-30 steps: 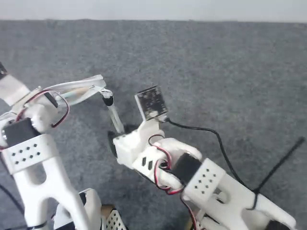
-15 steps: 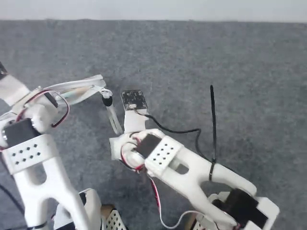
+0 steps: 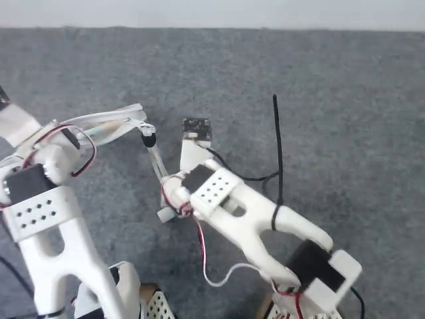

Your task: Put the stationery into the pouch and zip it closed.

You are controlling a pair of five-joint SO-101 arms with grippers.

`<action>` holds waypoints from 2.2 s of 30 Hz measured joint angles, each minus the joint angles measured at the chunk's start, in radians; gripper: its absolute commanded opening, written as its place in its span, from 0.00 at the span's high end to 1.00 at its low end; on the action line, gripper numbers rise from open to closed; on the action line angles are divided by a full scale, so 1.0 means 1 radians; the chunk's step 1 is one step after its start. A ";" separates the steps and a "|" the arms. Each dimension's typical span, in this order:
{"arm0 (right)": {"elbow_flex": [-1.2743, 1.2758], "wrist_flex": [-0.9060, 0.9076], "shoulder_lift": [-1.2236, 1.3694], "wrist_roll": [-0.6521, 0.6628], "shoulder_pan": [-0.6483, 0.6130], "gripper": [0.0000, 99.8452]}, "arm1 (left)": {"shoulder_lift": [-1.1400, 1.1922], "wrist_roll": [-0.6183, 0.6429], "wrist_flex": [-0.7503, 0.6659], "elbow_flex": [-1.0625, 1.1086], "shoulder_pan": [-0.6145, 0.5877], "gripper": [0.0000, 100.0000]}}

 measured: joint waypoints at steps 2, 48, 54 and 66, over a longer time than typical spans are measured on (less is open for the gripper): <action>-0.026 0.003 0.041 0.000 0.025 0.84 | 0.000 0.000 0.000 0.000 0.000 0.99; -0.313 0.361 0.133 0.155 0.097 0.99 | 0.000 0.000 0.000 0.003 0.000 0.99; -0.313 0.422 0.021 0.269 0.097 0.99 | 0.000 0.000 0.000 0.003 0.000 0.99; -0.313 0.628 -0.304 0.381 0.097 0.99 | -0.032 -0.012 0.051 0.018 0.107 0.99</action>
